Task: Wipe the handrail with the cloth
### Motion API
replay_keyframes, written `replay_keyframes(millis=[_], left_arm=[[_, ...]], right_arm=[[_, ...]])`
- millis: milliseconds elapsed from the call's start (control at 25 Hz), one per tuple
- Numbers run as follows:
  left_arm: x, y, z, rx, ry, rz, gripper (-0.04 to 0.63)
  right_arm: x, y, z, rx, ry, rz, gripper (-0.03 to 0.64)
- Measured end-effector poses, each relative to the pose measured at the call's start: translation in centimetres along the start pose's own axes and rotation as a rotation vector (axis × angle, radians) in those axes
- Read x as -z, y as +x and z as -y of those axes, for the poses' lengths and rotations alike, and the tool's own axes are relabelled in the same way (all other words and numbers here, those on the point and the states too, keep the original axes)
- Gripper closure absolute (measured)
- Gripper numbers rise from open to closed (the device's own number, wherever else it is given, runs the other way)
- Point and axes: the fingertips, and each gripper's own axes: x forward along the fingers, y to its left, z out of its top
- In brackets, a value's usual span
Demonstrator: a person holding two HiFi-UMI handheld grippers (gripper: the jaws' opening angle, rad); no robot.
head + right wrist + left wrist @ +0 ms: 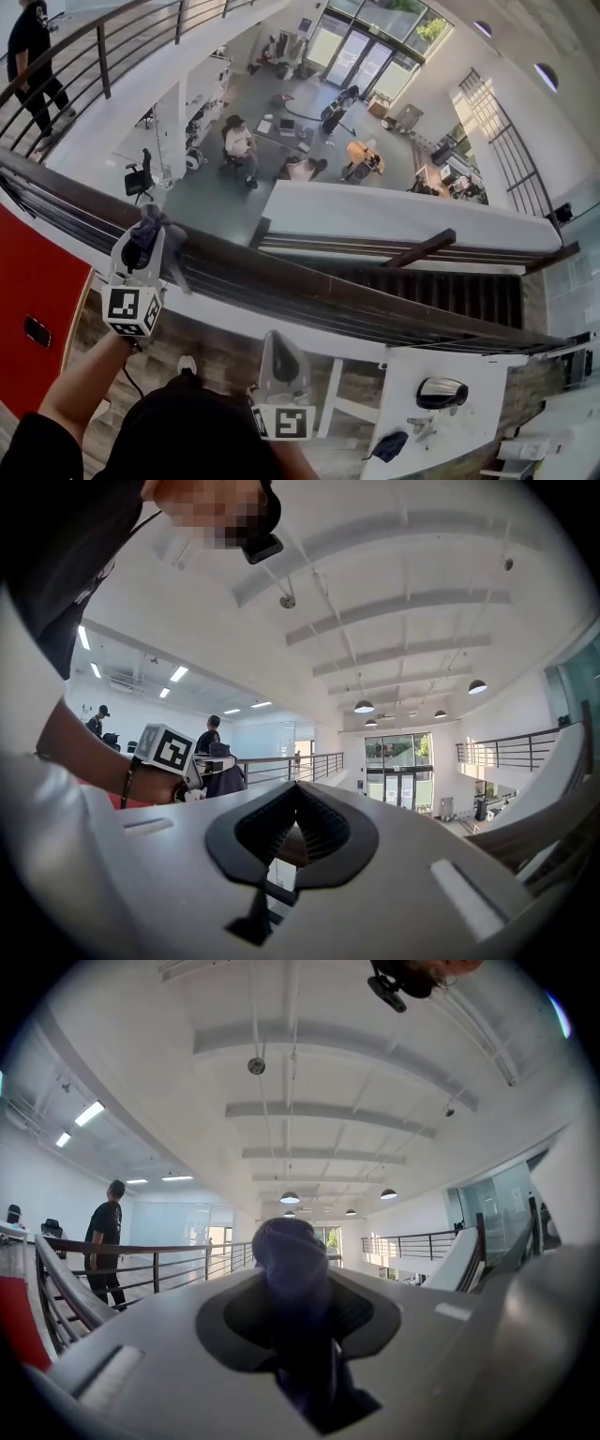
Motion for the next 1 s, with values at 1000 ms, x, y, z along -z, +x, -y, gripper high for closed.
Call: replay_keyframes(millis=[1000], left_arm=[[8.5,5.0,2.5,0.104,-0.011,-0.177,0.482]], right_arm=[[-0.5,-0.9,0.4,0.034,-0.042,0.004,0.615]])
